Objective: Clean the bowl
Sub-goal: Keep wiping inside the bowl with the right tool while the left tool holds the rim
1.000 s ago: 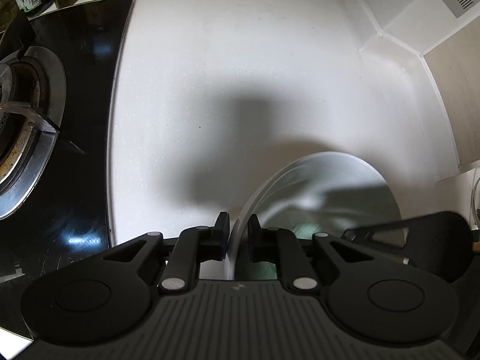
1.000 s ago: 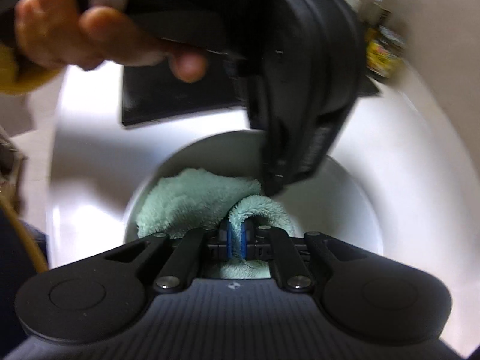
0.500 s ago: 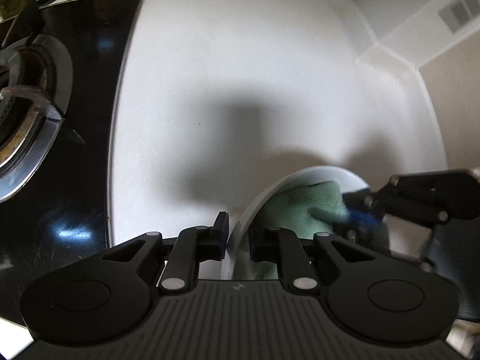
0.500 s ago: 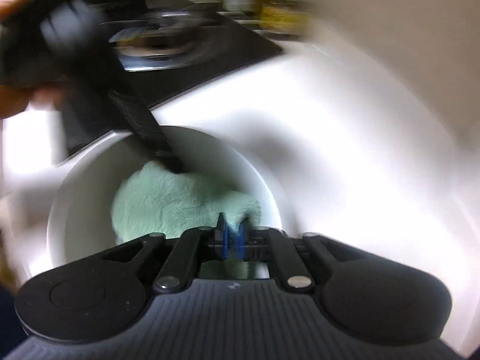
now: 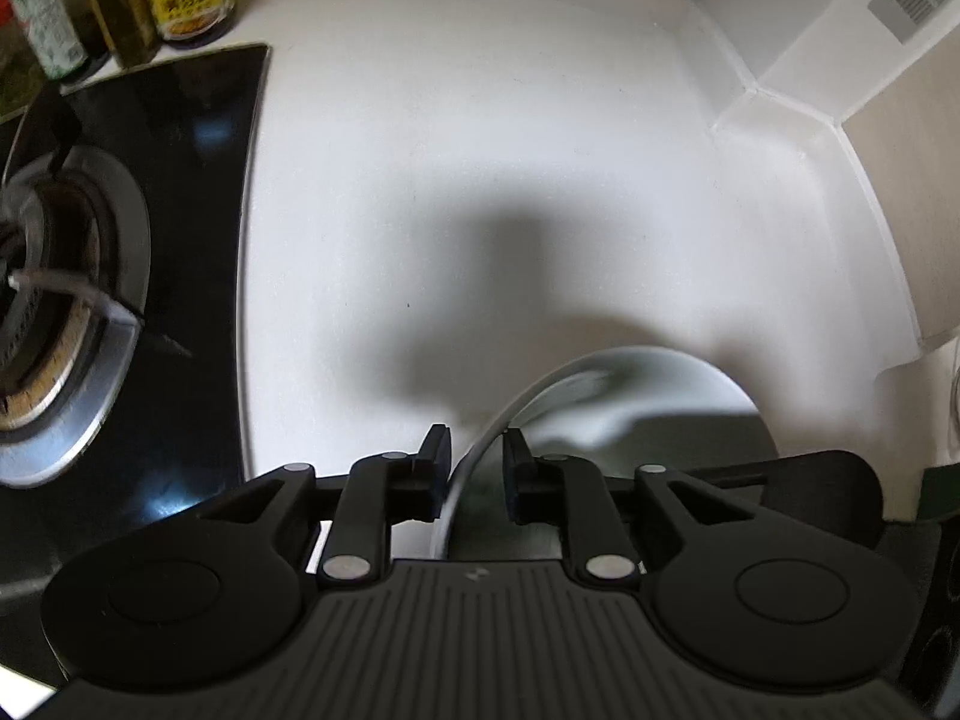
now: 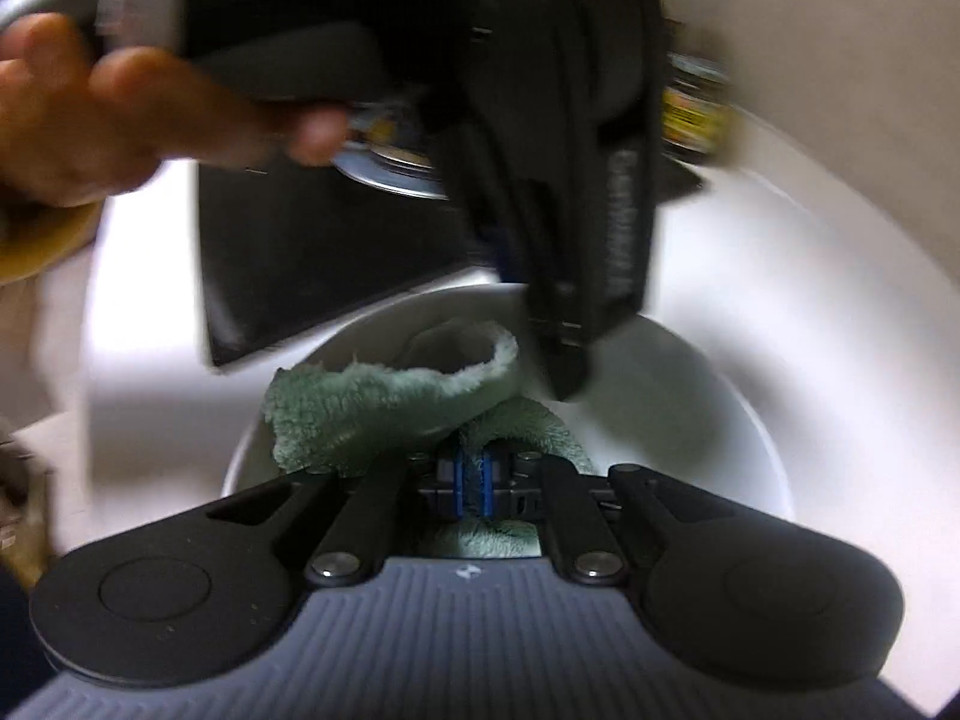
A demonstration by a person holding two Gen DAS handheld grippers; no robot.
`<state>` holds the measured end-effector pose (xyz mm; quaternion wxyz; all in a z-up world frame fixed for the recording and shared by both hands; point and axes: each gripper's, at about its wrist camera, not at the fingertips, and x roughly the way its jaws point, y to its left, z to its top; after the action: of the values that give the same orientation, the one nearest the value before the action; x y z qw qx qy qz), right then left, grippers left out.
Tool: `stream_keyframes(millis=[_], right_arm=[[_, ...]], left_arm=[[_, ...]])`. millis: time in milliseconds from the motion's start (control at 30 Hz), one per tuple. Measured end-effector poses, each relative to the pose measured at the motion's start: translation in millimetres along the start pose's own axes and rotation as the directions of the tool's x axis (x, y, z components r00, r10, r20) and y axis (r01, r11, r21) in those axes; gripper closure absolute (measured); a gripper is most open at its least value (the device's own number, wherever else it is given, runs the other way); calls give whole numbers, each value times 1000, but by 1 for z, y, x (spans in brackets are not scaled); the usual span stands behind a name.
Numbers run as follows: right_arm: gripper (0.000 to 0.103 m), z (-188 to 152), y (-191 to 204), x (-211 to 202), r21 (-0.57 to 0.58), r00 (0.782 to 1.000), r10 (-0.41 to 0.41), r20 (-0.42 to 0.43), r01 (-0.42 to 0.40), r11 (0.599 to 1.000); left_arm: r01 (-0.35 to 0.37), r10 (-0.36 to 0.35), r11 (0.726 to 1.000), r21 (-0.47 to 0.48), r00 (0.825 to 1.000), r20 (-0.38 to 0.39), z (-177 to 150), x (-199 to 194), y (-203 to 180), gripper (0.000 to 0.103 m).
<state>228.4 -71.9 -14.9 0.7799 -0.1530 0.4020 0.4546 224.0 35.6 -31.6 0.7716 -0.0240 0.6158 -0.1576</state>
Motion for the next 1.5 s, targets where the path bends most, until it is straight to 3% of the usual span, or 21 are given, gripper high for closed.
stream_keyframes(millis=[167,233,333,400,433,467,533,633,700,733,867,967,1033,1100,1167,1233,1300,1400,1433,1500], right_arm=[[96,-13,-6,-14,-166,987,159,2,-157,974],[96,-14,-17,-7,-215,978,207,-14,-206,955],[97,-16,52,-39,-260,979,194,-57,-202,944],[97,-12,63,-45,-162,993,59,-102,-75,984],[97,-17,63,-58,-48,992,-44,-120,39,998],[97,-18,56,-61,98,976,-162,-146,177,979],[97,-21,51,-63,282,947,-275,-165,312,907],[93,-28,59,-64,497,901,-398,-173,429,755],[94,-27,67,-61,520,882,-438,-173,460,720],[94,-25,73,-59,506,884,-441,-157,455,732],[96,-19,95,-47,338,912,-406,-67,403,850],[96,-30,99,-62,209,967,-245,68,226,951],[96,-39,99,-73,118,984,-112,137,96,988],[96,-45,100,-81,14,986,28,164,-31,999],[96,-50,100,-88,-94,979,149,137,-137,986],[97,-54,96,-96,-125,976,203,80,-193,973],[97,-54,93,-98,-93,984,176,42,-172,981],[97,-51,90,-92,61,1000,-22,-11,22,998],[97,-50,90,-85,118,994,-105,-38,109,987],[97,-46,95,-59,181,980,-185,-65,194,964]], left_arm=[[66,-59,992,107,996,-68,11,8,-8,71],[98,-77,977,191,990,-116,18,10,-17,72],[130,-85,955,265,981,-177,25,12,-26,76],[124,-83,960,250,982,-168,25,12,-24,77],[115,-82,968,224,985,-153,24,11,-22,77],[108,-80,974,199,987,-140,22,10,-20,78],[85,-75,989,120,994,-81,16,7,-15,79],[68,-67,997,39,997,-33,7,4,-10,84],[68,-68,998,12,997,-23,4,4,-5,85],[69,-69,998,1,997,-19,3,4,-3,85],[48,-48,999,-14,999,-14,1,2,1,88],[31,-32,999,-23,999,-12,-1,-1,4,88],[20,-21,999,-30,1000,-10,-3,-2,7,86],[9,-9,999,-36,1000,-8,-4,-4,9,84],[-1,0,999,-38,1000,-5,-6,-5,9,84],[-8,8,999,-31,1000,0,-9,-5,8,85],[-15,15,1000,-25,1000,5,-12,-6,6,88],[5,-5,1000,-11,1000,-3,-18,-7,7,93],[22,-22,1000,-8,1000,-9,-21,-8,9,94],[51,-51,999,-16,998,-20,-25,-8,12,96]])
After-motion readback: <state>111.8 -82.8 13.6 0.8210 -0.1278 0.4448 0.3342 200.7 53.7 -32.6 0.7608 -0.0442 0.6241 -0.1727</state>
